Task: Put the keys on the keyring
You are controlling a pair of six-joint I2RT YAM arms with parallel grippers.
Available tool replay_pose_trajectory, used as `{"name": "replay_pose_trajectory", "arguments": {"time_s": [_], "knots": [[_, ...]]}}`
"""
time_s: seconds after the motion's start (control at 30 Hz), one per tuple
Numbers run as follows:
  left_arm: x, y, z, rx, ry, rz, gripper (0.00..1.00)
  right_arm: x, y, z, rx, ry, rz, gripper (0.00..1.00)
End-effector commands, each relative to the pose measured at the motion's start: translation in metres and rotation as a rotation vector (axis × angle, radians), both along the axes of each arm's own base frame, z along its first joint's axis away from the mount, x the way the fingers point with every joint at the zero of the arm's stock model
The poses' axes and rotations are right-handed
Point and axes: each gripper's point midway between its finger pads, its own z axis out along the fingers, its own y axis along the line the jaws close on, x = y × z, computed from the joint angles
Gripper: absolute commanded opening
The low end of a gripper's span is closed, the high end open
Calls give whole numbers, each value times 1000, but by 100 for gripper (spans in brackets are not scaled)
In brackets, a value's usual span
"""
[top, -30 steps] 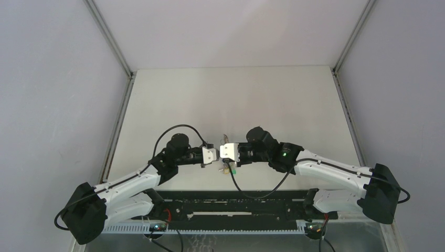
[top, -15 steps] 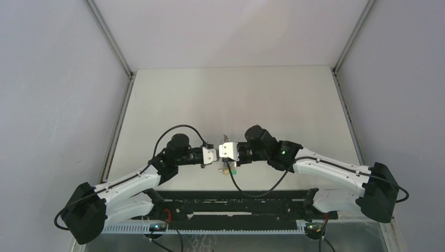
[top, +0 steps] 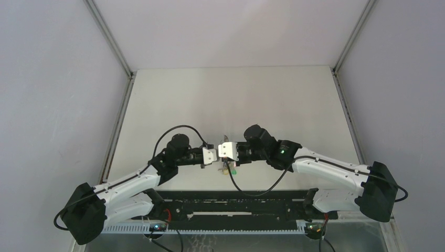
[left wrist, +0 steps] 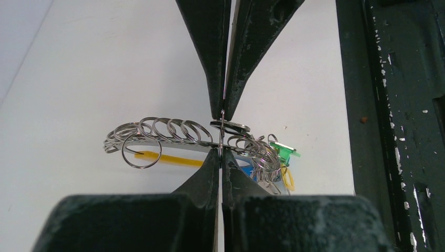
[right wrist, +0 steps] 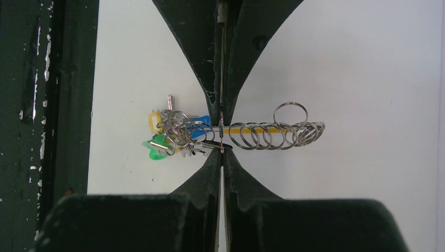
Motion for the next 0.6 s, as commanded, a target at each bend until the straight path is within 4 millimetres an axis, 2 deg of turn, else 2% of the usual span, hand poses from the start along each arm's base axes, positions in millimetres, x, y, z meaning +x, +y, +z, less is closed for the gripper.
{"name": "replay_pose_trajectory", "arguments": {"time_s": [0.0,0.57], "knots": [[-4,-7,24,-80,-83,-35,0,3,20,31,97,-33,33,0],[-4,-8,28,-100,-92,-34,0,2,25,31,101,-22,48,0]]}}
